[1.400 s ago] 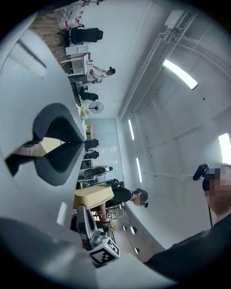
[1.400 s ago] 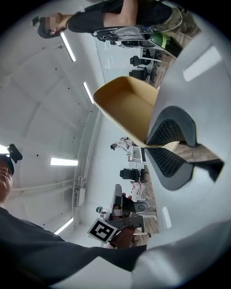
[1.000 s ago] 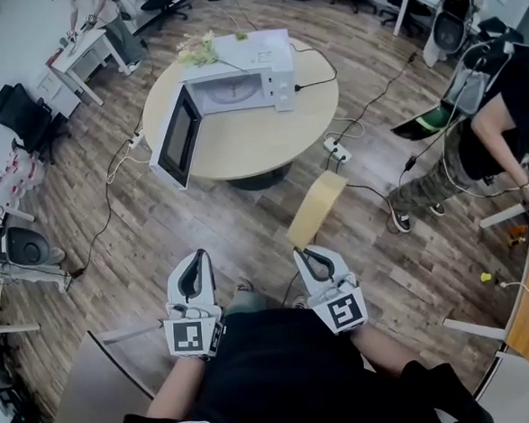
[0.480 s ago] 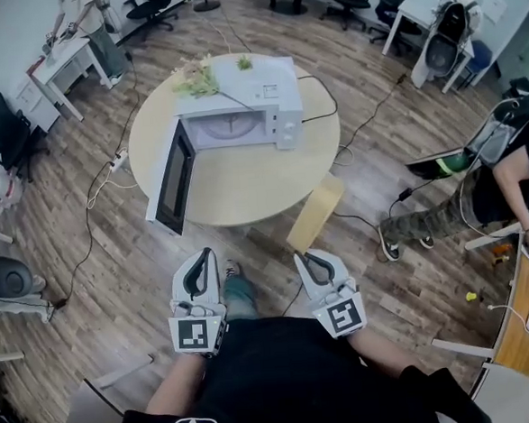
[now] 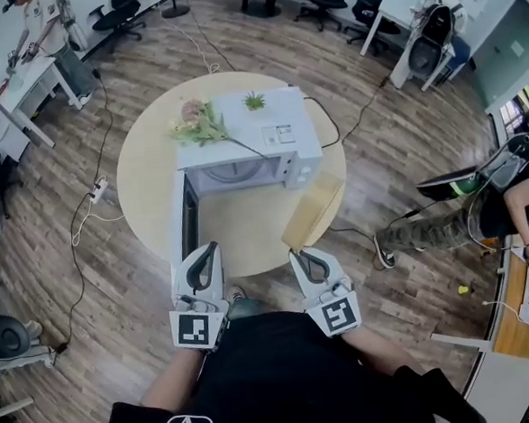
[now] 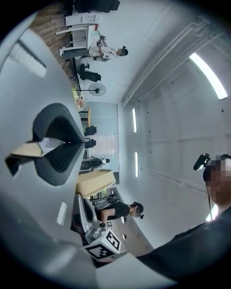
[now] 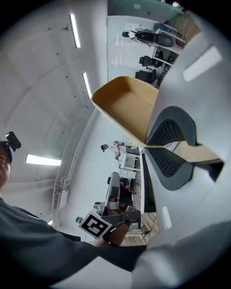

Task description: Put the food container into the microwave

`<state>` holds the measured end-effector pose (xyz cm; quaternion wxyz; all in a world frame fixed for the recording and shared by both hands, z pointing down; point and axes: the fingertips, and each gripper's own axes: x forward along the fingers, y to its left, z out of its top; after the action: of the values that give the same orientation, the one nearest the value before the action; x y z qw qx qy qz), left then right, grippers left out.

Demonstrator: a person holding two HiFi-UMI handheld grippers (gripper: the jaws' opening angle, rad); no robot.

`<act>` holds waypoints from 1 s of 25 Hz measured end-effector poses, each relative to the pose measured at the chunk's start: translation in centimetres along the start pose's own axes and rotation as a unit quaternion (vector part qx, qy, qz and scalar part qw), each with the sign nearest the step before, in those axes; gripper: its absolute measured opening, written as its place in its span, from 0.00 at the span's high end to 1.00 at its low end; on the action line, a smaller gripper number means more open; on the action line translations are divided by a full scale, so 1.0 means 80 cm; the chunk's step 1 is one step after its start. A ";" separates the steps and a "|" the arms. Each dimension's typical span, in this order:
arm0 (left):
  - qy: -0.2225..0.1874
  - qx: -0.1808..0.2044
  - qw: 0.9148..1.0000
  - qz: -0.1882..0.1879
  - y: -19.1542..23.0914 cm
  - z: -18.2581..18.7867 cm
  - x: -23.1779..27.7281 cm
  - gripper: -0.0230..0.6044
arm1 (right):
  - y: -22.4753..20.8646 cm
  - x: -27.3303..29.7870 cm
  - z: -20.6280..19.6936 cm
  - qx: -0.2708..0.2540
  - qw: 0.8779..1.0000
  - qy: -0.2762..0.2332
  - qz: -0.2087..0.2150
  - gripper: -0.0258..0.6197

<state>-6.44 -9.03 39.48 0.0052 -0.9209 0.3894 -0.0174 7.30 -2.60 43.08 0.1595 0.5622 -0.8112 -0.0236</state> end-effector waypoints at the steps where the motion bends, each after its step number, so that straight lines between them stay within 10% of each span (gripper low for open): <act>1: 0.004 -0.002 1.000 -0.005 0.010 -0.002 0.008 0.96 | -0.001 0.014 0.002 0.001 1.000 0.002 -0.002 0.92; 16: -0.012 -0.020 0.999 0.040 0.077 -0.003 0.056 0.96 | -0.009 0.121 -0.003 -0.058 0.994 0.040 0.079 0.92; 25: 0.021 -0.038 0.997 0.068 0.080 -0.029 0.053 0.96 | 0.033 0.164 -0.109 -0.171 0.941 0.183 0.226 0.92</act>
<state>-8.18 -16.50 41.76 -0.0368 -0.8911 0.4518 -0.0218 3.29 -12.46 54.99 0.4003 0.3226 -0.8575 -0.0223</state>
